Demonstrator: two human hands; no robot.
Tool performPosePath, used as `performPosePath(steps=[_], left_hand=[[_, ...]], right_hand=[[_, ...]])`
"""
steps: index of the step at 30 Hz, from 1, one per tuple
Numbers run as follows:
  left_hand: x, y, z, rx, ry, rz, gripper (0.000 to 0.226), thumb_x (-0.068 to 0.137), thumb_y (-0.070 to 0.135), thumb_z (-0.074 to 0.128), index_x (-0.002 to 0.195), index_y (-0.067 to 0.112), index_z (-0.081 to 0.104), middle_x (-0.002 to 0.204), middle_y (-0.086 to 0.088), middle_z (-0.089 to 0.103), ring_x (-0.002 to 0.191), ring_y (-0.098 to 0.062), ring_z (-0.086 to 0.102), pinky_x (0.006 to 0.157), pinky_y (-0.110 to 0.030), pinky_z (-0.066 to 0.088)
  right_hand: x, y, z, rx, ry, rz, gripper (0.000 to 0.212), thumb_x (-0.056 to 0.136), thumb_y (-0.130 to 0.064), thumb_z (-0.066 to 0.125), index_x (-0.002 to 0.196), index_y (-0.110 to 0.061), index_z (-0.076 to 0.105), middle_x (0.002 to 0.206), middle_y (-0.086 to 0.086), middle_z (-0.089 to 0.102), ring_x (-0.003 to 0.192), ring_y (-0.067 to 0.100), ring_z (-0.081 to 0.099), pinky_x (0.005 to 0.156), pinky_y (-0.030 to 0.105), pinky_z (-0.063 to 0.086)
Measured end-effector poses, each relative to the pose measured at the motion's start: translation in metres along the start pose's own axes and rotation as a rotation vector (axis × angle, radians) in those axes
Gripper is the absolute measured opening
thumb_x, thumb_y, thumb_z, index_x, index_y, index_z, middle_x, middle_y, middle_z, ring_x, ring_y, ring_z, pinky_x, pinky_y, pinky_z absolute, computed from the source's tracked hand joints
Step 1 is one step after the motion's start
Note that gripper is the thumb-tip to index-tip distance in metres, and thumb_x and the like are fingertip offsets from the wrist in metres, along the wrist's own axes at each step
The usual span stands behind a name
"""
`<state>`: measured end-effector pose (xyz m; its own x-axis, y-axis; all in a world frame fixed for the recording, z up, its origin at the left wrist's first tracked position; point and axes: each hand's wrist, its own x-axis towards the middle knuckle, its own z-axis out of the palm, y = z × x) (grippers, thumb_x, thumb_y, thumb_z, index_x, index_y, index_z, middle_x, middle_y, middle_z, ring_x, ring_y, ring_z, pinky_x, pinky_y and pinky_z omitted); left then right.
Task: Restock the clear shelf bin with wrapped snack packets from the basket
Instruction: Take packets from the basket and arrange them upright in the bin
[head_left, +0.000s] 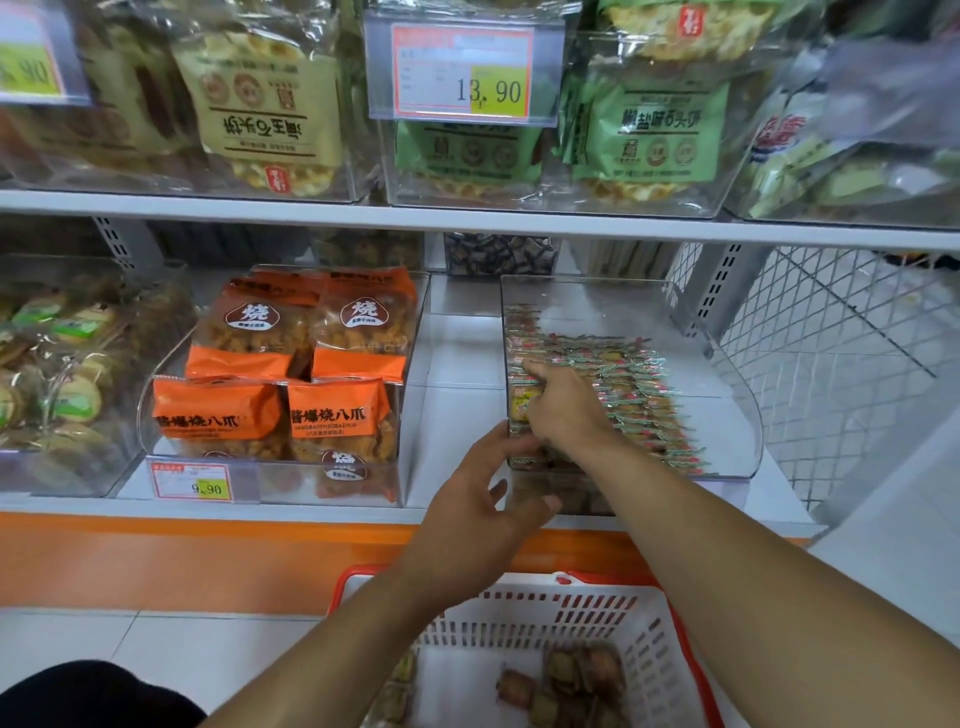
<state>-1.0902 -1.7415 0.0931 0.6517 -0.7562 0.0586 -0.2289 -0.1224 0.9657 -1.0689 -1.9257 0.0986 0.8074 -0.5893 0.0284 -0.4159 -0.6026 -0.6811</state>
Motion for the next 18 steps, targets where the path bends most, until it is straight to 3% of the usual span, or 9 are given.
performPosePath(steps=[3, 5, 7, 9, 10, 12, 13, 15, 18], left_hand=[[0.001, -0.004, 0.001, -0.018, -0.007, 0.015, 0.046, 0.091, 0.027, 0.074, 0.129, 0.046, 0.059, 0.136, 0.050, 0.030, 0.133, 0.016, 0.036, 0.112, -0.019, 0.034], [0.001, -0.005, 0.002, -0.046, 0.028, 0.026, 0.040, 0.090, 0.024, 0.075, 0.124, 0.042, 0.064, 0.139, 0.044, 0.035, 0.133, 0.014, 0.039, 0.110, -0.019, 0.037], [0.000, -0.007, 0.002, -0.069, 0.145, 0.040, 0.029, 0.090, 0.020, 0.075, 0.113, 0.035, 0.070, 0.135, 0.036, 0.049, 0.125, 0.013, 0.049, 0.103, -0.018, 0.044], [-0.001, -0.011, 0.001, -0.060, 0.304, 0.050, 0.016, 0.090, 0.017, 0.075, 0.103, 0.026, 0.073, 0.121, 0.023, 0.065, 0.112, 0.003, 0.063, 0.090, -0.017, 0.052], [-0.003, -0.013, 0.001, -0.049, 0.365, 0.061, 0.010, 0.090, 0.016, 0.075, 0.098, 0.022, 0.073, 0.110, 0.016, 0.071, 0.103, -0.001, 0.067, 0.082, -0.017, 0.053], [-0.007, -0.018, 0.003, -0.023, 0.427, 0.081, 0.006, 0.091, 0.017, 0.075, 0.089, 0.021, 0.072, 0.086, 0.013, 0.073, 0.082, -0.005, 0.069, 0.069, -0.018, 0.053], [-0.010, -0.023, 0.005, -0.018, 0.434, 0.079, 0.008, 0.091, 0.018, 0.074, 0.086, 0.023, 0.070, 0.077, 0.013, 0.072, 0.075, -0.006, 0.067, 0.065, -0.019, 0.053], [-0.018, -0.037, 0.013, -0.018, 0.411, 0.023, 0.012, 0.091, 0.022, 0.071, 0.080, 0.025, 0.067, 0.066, 0.011, 0.067, 0.064, -0.008, 0.063, 0.057, -0.021, 0.050], [-0.025, -0.071, 0.026, 0.108, 0.232, -0.178, 0.022, 0.088, 0.034, 0.060, 0.073, 0.019, 0.064, 0.059, 0.003, 0.065, 0.053, -0.010, 0.058, 0.053, -0.030, 0.047]], right_hand=[[0.003, 0.001, 0.005, 0.050, 0.056, 0.028, 0.066, 0.088, 0.008, 0.053, 0.146, -0.022, 0.052, 0.122, 0.008, 0.069, 0.059, 0.009, 0.060, 0.050, 0.027, 0.051], [0.001, 0.003, 0.005, 0.082, 0.078, 0.034, 0.064, 0.089, 0.006, 0.058, 0.146, -0.023, 0.052, 0.119, 0.005, 0.068, 0.061, 0.006, 0.058, 0.055, 0.030, 0.055], [-0.003, 0.004, -0.001, 0.091, 0.062, 0.010, 0.064, 0.088, 0.002, 0.065, 0.145, -0.023, 0.051, 0.121, 0.005, 0.066, 0.071, 0.005, 0.059, 0.060, 0.021, 0.054], [-0.009, 0.000, -0.009, 0.074, 0.122, -0.048, 0.060, 0.087, 0.002, 0.066, 0.142, -0.019, 0.055, 0.132, 0.008, 0.061, 0.091, 0.009, 0.064, 0.071, 0.009, 0.046], [-0.015, -0.003, -0.012, 0.077, 0.208, -0.100, 0.055, 0.087, 0.003, 0.065, 0.137, -0.016, 0.059, 0.132, 0.009, 0.060, 0.103, 0.015, 0.064, 0.080, 0.010, 0.045], [-0.033, -0.008, -0.016, 0.135, 0.445, -0.289, 0.038, 0.087, 0.004, 0.059, 0.120, -0.011, 0.067, 0.121, 0.009, 0.063, 0.112, 0.023, 0.061, 0.096, 0.027, 0.048], [-0.046, -0.009, -0.015, 0.167, 0.560, -0.418, 0.028, 0.086, 0.005, 0.056, 0.108, -0.008, 0.069, 0.110, 0.008, 0.065, 0.106, 0.024, 0.061, 0.093, 0.034, 0.051], [-0.077, -0.003, -0.002, 0.216, 0.680, -0.659, 0.017, 0.082, 0.007, 0.054, 0.085, -0.005, 0.066, 0.089, 0.009, 0.064, 0.088, 0.023, 0.060, 0.078, 0.034, 0.050], [-0.124, 0.033, 0.040, 0.275, 0.541, -0.684, 0.016, 0.077, 0.010, 0.051, 0.072, -0.002, 0.061, 0.076, 0.011, 0.060, 0.074, 0.025, 0.056, 0.067, 0.031, 0.046]])
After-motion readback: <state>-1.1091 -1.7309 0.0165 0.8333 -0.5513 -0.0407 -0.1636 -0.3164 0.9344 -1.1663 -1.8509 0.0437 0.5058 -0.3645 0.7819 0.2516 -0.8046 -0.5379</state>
